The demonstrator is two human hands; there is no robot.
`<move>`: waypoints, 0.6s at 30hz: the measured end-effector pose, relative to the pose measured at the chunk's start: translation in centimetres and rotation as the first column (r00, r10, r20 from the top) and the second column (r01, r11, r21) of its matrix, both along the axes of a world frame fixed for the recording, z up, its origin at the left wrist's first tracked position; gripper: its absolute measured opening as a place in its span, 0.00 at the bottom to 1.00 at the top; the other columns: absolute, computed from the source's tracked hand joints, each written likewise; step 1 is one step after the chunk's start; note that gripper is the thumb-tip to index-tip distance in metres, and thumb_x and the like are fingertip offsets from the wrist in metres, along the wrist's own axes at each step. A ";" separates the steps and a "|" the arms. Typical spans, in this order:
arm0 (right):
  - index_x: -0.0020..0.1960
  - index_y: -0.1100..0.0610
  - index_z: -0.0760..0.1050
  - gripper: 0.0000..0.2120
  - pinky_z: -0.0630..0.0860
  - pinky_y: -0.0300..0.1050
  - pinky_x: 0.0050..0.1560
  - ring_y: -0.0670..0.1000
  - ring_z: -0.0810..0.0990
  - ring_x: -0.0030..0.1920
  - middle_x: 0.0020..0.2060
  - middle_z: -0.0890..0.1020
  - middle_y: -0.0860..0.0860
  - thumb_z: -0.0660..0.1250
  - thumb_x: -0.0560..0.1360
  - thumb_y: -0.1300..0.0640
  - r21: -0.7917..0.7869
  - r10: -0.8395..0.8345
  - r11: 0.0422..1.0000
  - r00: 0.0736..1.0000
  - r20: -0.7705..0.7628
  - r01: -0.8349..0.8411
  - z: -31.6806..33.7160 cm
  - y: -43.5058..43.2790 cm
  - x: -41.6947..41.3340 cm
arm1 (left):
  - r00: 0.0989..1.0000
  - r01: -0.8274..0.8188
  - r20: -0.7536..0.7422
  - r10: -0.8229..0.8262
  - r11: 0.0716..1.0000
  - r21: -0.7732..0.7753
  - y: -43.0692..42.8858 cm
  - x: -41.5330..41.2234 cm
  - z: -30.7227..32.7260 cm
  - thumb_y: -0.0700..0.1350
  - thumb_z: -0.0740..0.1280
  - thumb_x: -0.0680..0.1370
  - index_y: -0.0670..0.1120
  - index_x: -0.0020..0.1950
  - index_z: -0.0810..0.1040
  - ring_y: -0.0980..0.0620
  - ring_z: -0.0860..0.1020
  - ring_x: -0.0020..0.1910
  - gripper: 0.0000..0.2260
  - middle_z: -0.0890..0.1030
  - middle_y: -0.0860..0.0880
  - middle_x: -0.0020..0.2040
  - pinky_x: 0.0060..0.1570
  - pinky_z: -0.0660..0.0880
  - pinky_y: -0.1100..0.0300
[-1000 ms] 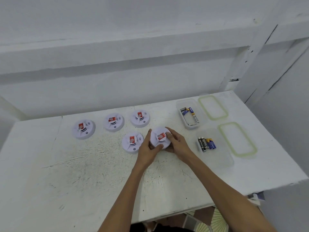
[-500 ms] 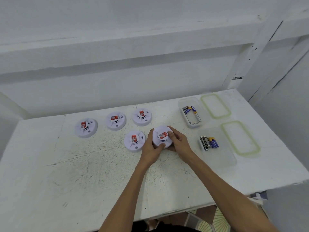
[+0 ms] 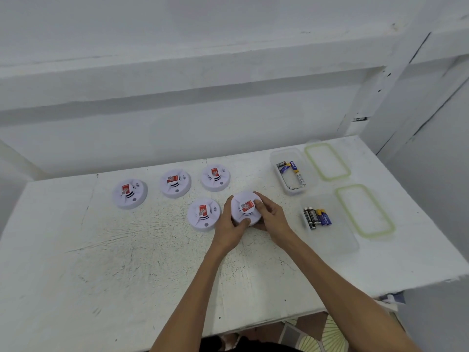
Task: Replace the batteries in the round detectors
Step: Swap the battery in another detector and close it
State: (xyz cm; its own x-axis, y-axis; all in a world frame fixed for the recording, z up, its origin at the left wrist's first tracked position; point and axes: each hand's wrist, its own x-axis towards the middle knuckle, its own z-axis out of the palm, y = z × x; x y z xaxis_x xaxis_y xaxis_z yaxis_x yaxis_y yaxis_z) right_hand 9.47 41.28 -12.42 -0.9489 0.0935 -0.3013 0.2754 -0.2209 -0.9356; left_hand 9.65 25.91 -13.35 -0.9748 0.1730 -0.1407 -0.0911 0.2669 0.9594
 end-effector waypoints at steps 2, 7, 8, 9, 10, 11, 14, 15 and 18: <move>0.69 0.53 0.76 0.16 0.83 0.58 0.52 0.54 0.83 0.59 0.60 0.83 0.53 0.63 0.83 0.55 0.005 0.006 1.000 1.000 -0.004 -0.006 0.1 0.0 0.1 | 1.000 -0.006 0.018 0.006 1.000 0.006 -0.1 0.0 0.2 0.40 0.71 0.80 0.50 0.81 0.62 0.55 0.74 0.71 0.31 0.74 0.53 0.73 0.68 0.75 0.58; 0.67 0.53 0.78 0.14 0.83 0.55 0.53 0.52 0.84 0.57 0.57 0.85 0.52 0.63 0.83 0.54 0.027 0.016 1.000 1.000 -0.025 -0.015 0.4 0.0 0.4 | 0.989 -0.086 0.124 0.077 0.994 0.068 -0.6 0.0 0.5 0.46 0.59 0.87 0.55 0.77 0.69 0.53 0.75 0.70 0.18 0.77 0.53 0.71 0.68 0.75 0.54; 0.67 0.53 0.78 0.14 0.83 0.55 0.53 0.52 0.84 0.57 0.57 0.85 0.51 0.63 0.83 0.55 0.027 0.021 0.999 0.999 -0.028 -0.021 0.5 -0.1 0.5 | 0.990 -0.086 0.118 0.079 0.995 0.056 -0.8 0.0 0.4 0.47 0.57 0.88 0.55 0.78 0.68 0.53 0.74 0.71 0.18 0.76 0.53 0.72 0.71 0.73 0.53; 0.67 0.53 0.78 0.14 0.83 0.54 0.53 0.52 0.84 0.57 0.57 0.85 0.51 0.63 0.83 0.55 0.028 0.023 0.999 0.999 -0.028 -0.022 0.5 -0.1 0.5 | 0.991 -0.082 0.107 0.078 0.996 0.042 -0.9 0.0 0.2 0.47 0.57 0.88 0.55 0.79 0.68 0.53 0.73 0.72 0.18 0.75 0.54 0.73 0.72 0.72 0.54; 0.66 0.53 0.78 0.14 0.83 0.54 0.52 0.51 0.84 0.57 0.57 0.85 0.51 0.63 0.83 0.55 0.028 0.023 0.999 0.999 -0.029 -0.022 0.6 -0.1 0.5 | 0.992 -0.075 0.100 0.072 0.997 0.030 -0.9 0.0 0.1 0.47 0.56 0.88 0.55 0.80 0.67 0.54 0.72 0.73 0.19 0.74 0.54 0.74 0.72 0.70 0.55; 0.66 0.52 0.78 0.14 0.83 0.54 0.52 0.51 0.84 0.57 0.57 0.85 0.50 0.63 0.83 0.55 0.027 0.021 0.999 0.999 -0.028 -0.020 0.6 -0.1 0.5 | 0.993 -0.071 0.100 0.069 0.997 0.020 -0.8 0.0 0.1 0.47 0.56 0.88 0.54 0.80 0.66 0.54 0.71 0.73 0.19 0.74 0.54 0.74 0.72 0.70 0.56; 0.67 0.54 0.77 0.14 0.83 0.55 0.53 0.52 0.84 0.58 0.57 0.85 0.51 0.63 0.83 0.55 0.022 0.024 0.999 0.999 -0.027 -0.023 0.6 -0.1 0.5 | 0.993 -0.067 0.099 0.065 0.998 0.013 -0.7 0.0 0.3 0.47 0.56 0.88 0.53 0.81 0.65 0.54 0.70 0.74 0.20 0.72 0.53 0.76 0.74 0.69 0.54; 0.68 0.54 0.77 0.15 0.83 0.55 0.53 0.52 0.84 0.58 0.57 0.85 0.51 0.63 0.83 0.55 0.022 0.025 0.999 0.999 -0.027 -0.024 0.6 -0.1 0.5 | 0.993 -0.065 0.098 0.063 0.998 0.015 -0.7 0.0 0.3 0.47 0.55 0.88 0.53 0.81 0.64 0.54 0.70 0.74 0.20 0.72 0.53 0.76 0.75 0.69 0.54; 0.68 0.54 0.77 0.15 0.83 0.56 0.53 0.53 0.84 0.58 0.58 0.85 0.52 0.63 0.83 0.55 0.019 0.022 1.000 1.000 -0.018 -0.022 0.5 -0.1 0.5 | 0.994 -0.058 0.094 0.057 0.998 0.017 -0.7 0.1 0.3 0.47 0.55 0.88 0.53 0.81 0.64 0.55 0.70 0.73 0.20 0.72 0.53 0.76 0.74 0.69 0.55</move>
